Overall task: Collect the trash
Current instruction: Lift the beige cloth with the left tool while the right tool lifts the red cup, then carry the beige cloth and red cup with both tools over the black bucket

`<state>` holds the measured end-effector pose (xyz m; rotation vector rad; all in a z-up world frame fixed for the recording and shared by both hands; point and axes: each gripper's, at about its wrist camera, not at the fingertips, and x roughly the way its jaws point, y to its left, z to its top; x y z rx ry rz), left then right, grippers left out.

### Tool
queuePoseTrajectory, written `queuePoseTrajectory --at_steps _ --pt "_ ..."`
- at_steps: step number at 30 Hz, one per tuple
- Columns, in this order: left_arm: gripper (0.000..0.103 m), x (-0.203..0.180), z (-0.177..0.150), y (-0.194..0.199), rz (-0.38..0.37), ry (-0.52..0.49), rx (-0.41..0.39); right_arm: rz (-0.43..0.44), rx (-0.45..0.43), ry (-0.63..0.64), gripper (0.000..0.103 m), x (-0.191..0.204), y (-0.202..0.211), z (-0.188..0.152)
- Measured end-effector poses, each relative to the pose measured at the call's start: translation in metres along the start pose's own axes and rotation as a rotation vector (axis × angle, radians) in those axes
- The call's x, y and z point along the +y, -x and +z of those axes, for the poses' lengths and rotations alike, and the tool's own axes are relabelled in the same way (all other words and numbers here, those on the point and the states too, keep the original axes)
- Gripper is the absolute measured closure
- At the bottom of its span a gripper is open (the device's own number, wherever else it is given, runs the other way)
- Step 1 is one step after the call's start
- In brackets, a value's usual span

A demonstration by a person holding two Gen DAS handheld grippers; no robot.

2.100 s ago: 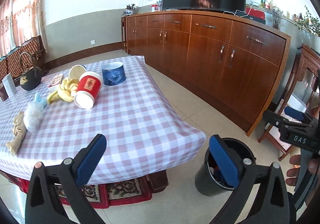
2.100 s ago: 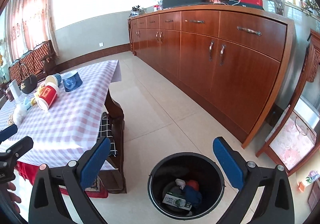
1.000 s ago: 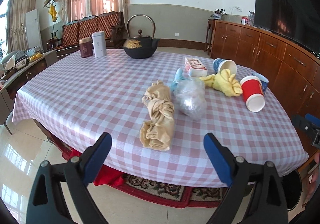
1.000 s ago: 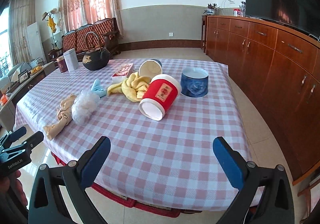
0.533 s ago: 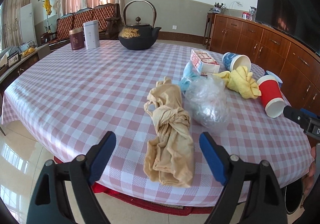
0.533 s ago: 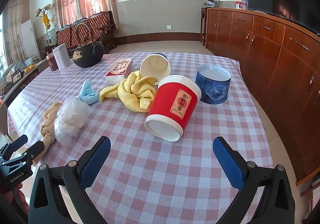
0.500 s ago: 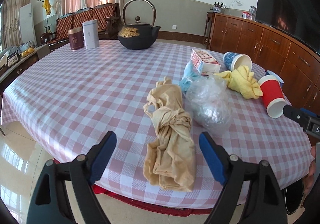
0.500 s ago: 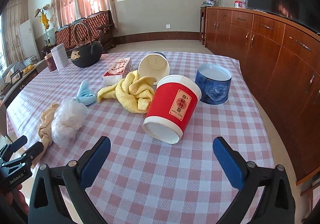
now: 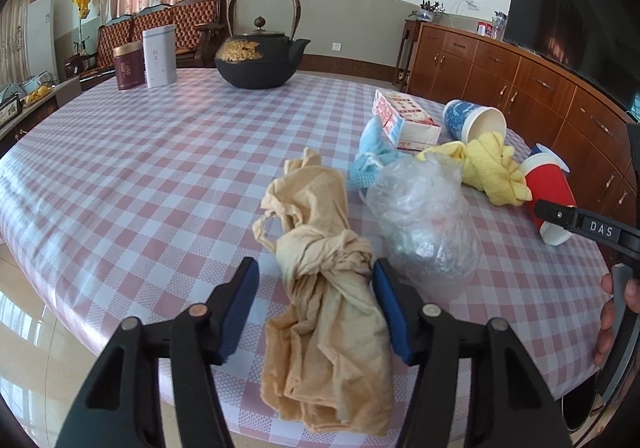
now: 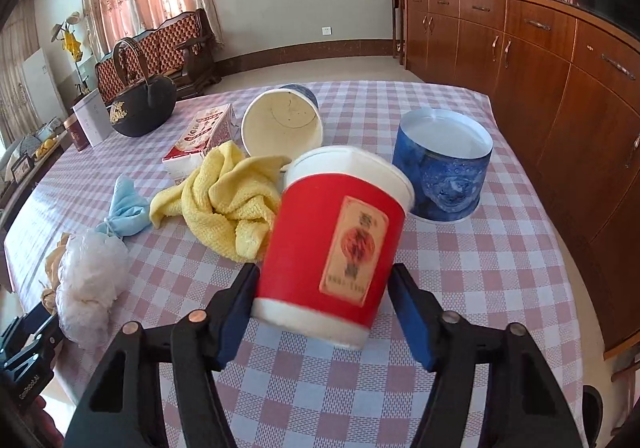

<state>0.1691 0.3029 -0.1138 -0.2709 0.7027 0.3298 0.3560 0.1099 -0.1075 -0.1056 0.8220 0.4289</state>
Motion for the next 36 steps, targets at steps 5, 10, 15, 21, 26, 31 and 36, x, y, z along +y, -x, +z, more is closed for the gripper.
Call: queuePoseTrajectory --at_steps 5,10,15,21,26,31,36 --pt "0.067 0.0 0.002 0.005 -0.008 -0.009 -0.01 0.026 -0.019 -0.018 0.043 -0.008 0.013 -0.008" --pt "0.068 0.001 0.005 0.024 0.001 -0.014 -0.049 0.044 -0.058 -0.031 0.043 -0.017 0.037 -0.015" --pt "0.069 -0.006 0.006 0.049 -0.001 -0.028 -0.085 0.048 -0.088 -0.036 0.043 -0.028 0.066 -0.022" --pt "0.069 -0.032 0.004 0.075 -0.046 -0.06 -0.114 0.029 -0.139 -0.054 0.043 -0.048 0.109 -0.033" --pt "0.069 -0.062 -0.002 0.091 -0.095 -0.095 -0.116 0.014 -0.173 -0.069 0.043 -0.066 0.143 -0.042" --pt "0.069 -0.093 -0.009 0.11 -0.144 -0.132 -0.128 -0.016 -0.212 -0.06 0.043 -0.081 0.177 -0.056" --pt "0.069 -0.123 -0.014 0.122 -0.192 -0.175 -0.134 -0.05 -0.24 -0.063 0.043 -0.102 0.206 -0.069"
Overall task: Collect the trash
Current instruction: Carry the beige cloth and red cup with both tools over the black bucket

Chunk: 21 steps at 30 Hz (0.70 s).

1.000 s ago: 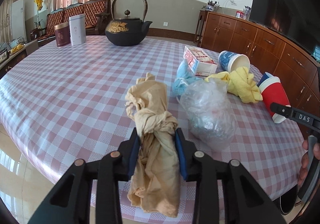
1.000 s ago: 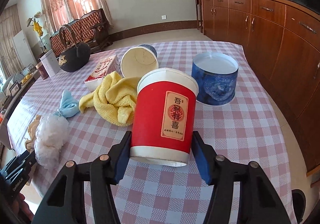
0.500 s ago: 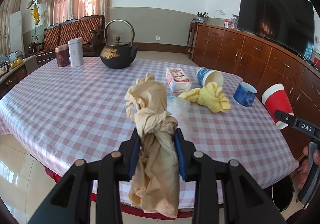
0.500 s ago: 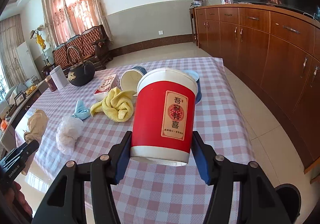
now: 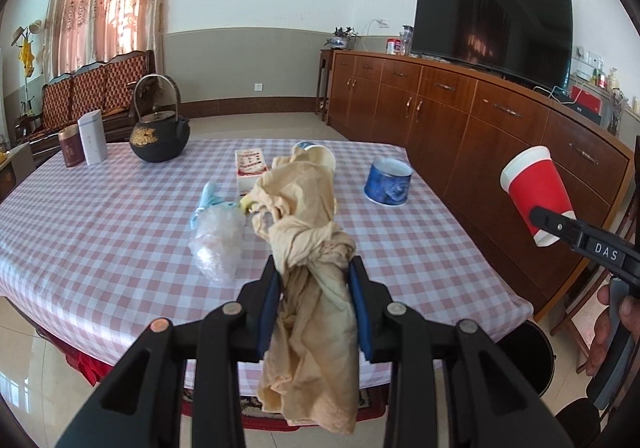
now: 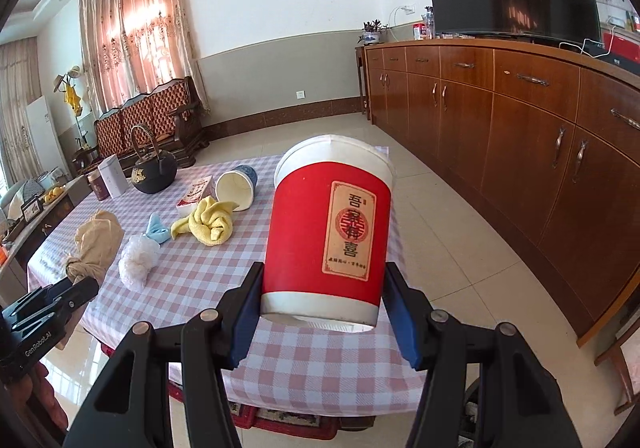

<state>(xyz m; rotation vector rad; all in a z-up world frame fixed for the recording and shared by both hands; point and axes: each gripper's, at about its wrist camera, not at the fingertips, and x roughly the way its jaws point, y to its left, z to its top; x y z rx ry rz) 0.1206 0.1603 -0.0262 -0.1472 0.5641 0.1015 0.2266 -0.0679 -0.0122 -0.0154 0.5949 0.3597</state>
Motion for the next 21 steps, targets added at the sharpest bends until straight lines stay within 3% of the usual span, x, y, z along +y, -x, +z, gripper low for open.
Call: queuePoseTrajectory --at_steps 21 --pt "0.069 -0.127 -0.001 -0.011 -0.257 -0.158 0.012 -0.205 -0.049 -0.101 0.043 -0.119 0.089 -0.028"
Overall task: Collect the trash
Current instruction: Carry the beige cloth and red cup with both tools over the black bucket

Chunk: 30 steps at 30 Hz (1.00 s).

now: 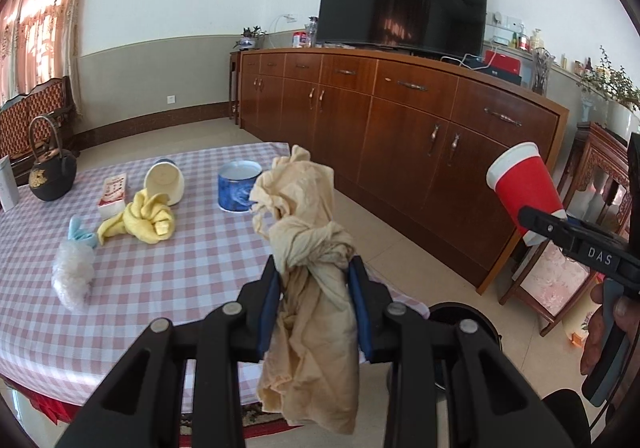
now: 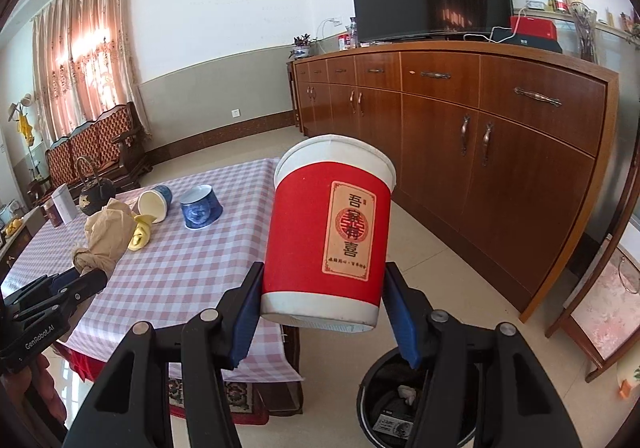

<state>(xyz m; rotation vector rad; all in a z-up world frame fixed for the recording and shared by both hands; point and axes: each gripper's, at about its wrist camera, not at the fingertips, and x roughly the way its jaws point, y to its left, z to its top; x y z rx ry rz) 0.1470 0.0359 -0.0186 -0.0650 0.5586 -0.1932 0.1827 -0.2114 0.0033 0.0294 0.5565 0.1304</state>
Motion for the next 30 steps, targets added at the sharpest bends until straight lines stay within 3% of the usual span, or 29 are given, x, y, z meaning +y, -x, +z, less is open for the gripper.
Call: queuePoseTrajectory --at_steps 14,30 --pt "0.069 -0.083 -0.008 -0.023 -0.159 -0.103 0.056 -0.109 0.024 -0.028 0.043 -0.067 0.031 -0.03" --pt "0.069 -0.172 -0.05 -0.081 -0.266 -0.219 0.231 -0.123 0.142 -0.05 0.043 -0.145 0.016 -0.091"
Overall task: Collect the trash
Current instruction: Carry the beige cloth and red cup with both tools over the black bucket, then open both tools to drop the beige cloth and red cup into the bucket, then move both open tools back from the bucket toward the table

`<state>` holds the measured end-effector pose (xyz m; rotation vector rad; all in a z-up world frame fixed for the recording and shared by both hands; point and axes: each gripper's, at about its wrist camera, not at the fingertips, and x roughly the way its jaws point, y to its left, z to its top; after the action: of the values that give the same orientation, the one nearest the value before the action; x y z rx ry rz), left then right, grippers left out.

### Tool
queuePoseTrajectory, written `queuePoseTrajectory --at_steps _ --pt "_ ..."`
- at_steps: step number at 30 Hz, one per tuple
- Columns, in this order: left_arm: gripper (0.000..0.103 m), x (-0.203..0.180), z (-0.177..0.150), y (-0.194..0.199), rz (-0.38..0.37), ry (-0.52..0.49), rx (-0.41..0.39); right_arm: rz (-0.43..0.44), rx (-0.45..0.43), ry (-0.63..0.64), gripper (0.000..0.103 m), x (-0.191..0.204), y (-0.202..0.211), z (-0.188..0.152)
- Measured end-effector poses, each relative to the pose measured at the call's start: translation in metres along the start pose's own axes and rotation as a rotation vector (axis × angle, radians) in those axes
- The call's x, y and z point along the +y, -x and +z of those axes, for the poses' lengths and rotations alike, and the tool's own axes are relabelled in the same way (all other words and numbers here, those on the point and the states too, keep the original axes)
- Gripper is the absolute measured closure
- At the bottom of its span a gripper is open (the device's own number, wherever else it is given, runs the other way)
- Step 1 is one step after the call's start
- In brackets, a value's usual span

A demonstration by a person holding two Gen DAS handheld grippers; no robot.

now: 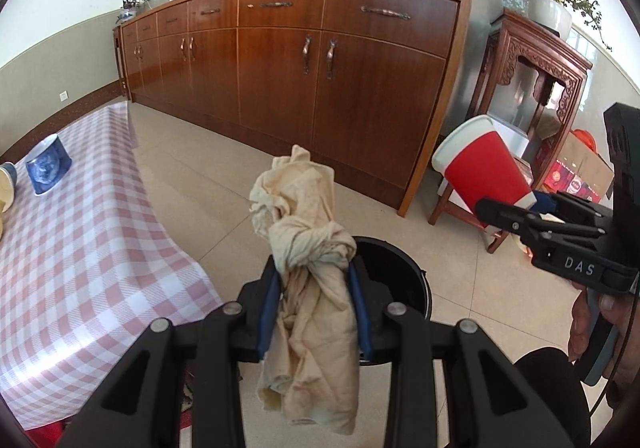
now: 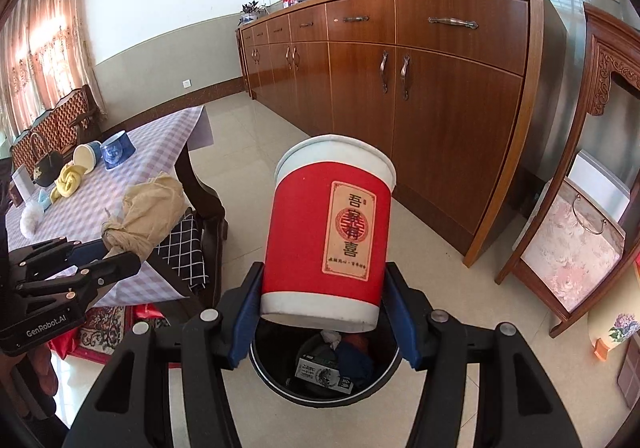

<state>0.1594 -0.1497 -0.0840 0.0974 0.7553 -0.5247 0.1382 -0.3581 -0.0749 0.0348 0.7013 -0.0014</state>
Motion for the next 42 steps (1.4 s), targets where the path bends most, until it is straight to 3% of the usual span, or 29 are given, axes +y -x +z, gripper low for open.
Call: queuePoseTrajectory --at_steps 8,20,22,24,29,33,42 --pt "0.069 -0.021 -0.01 -0.044 -0.045 0.009 0.097 0.014 0.093 0.033 0.043 -0.021 -0.034 -0.027" --pt "0.067 -0.033 -0.026 -0.118 -0.098 0.05 0.252 0.112 0.289 0.107 0.043 -0.042 -0.125 -0.064" --pt "0.056 -0.03 -0.03 -0.132 -0.11 0.092 0.273 0.128 0.344 0.136 0.042 -0.042 -0.148 -0.072" --pt "0.019 -0.029 -0.035 -0.142 -0.055 0.11 0.297 0.082 0.395 0.152 0.026 -0.045 -0.172 -0.082" --pt "0.002 -0.023 -0.044 -0.139 0.026 0.126 0.31 0.021 0.423 0.068 0.002 -0.064 -0.187 -0.088" --pt "0.001 -0.021 -0.044 -0.128 0.079 0.113 0.288 -0.028 0.411 0.038 0.0 -0.07 -0.181 -0.084" --pt "0.001 -0.025 -0.028 -0.09 0.106 0.083 0.204 -0.059 0.316 -0.001 0.0 -0.062 -0.138 -0.067"
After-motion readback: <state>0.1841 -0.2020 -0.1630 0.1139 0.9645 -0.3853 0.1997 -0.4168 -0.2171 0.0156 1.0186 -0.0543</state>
